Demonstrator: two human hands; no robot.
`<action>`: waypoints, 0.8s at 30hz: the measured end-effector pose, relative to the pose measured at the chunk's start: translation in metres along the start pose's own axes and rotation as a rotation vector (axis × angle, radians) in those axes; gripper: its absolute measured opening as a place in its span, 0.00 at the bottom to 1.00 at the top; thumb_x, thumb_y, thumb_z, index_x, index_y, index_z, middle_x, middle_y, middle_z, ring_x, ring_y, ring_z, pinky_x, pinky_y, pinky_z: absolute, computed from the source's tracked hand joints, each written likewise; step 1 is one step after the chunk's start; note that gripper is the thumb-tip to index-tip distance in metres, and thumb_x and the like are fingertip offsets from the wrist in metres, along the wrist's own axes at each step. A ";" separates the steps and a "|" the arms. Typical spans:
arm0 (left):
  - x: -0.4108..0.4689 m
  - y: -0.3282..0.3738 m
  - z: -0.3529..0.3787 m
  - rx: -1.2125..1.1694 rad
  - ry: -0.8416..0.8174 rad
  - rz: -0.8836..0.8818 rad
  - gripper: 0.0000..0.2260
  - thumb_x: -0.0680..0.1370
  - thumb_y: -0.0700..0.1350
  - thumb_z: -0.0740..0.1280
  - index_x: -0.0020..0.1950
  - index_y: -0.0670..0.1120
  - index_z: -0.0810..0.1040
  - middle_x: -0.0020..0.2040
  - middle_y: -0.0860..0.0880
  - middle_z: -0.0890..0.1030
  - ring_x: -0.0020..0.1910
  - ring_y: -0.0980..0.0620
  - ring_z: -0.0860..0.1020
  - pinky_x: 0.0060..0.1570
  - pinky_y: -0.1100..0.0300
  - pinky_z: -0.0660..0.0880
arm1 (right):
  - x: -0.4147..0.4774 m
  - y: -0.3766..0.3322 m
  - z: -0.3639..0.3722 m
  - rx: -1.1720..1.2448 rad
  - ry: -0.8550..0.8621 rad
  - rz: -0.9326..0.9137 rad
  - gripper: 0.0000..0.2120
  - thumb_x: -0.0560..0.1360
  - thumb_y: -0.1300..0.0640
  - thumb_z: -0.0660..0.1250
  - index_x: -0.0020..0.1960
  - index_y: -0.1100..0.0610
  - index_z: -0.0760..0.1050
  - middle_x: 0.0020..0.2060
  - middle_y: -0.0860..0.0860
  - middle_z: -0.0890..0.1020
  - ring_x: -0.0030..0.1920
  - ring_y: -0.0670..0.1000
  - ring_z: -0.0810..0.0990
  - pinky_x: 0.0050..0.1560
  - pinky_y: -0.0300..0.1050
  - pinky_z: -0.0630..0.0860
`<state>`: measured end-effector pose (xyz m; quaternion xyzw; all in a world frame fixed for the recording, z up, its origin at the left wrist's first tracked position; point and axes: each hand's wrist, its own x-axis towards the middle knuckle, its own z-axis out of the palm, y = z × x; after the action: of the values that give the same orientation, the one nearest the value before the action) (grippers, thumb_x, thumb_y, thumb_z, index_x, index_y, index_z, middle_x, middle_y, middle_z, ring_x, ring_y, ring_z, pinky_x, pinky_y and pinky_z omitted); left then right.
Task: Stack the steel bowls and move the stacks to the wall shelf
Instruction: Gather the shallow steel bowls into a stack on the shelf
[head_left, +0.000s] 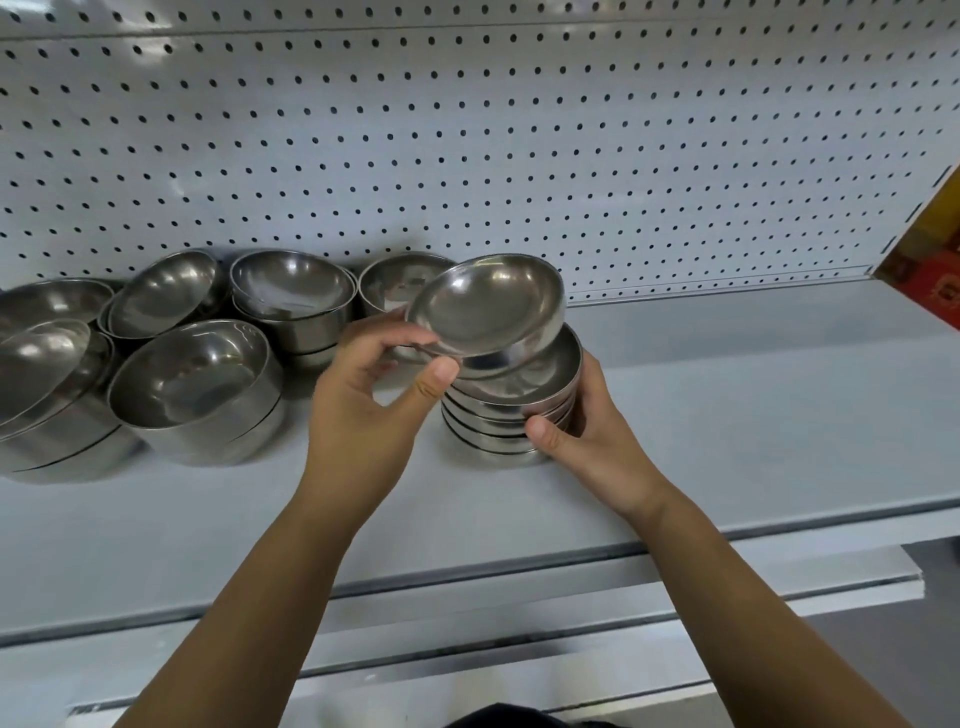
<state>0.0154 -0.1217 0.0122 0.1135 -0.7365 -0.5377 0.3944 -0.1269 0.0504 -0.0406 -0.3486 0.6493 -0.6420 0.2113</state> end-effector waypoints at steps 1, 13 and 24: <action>-0.002 0.000 0.001 0.039 -0.009 0.015 0.10 0.73 0.56 0.75 0.53 0.60 0.82 0.58 0.48 0.83 0.60 0.47 0.81 0.67 0.42 0.74 | 0.000 0.000 0.000 0.000 0.002 0.000 0.49 0.67 0.37 0.79 0.80 0.47 0.58 0.70 0.42 0.76 0.72 0.44 0.74 0.67 0.39 0.74; -0.010 -0.001 0.011 0.163 -0.073 0.030 0.12 0.72 0.60 0.73 0.54 0.64 0.79 0.60 0.56 0.79 0.64 0.58 0.76 0.67 0.60 0.72 | -0.003 -0.001 -0.002 -0.014 -0.007 0.035 0.51 0.66 0.36 0.80 0.80 0.47 0.57 0.71 0.48 0.75 0.72 0.49 0.75 0.69 0.48 0.75; -0.005 -0.009 0.010 -0.084 -0.245 -0.102 0.36 0.71 0.51 0.77 0.77 0.52 0.67 0.73 0.54 0.74 0.73 0.49 0.74 0.70 0.41 0.72 | -0.015 0.007 -0.003 -0.235 0.013 0.037 0.60 0.59 0.48 0.88 0.79 0.34 0.53 0.73 0.41 0.72 0.69 0.46 0.76 0.69 0.53 0.77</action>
<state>0.0094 -0.1157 0.0014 0.0676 -0.7493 -0.5973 0.2778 -0.1204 0.0630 -0.0498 -0.3550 0.7276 -0.5598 0.1766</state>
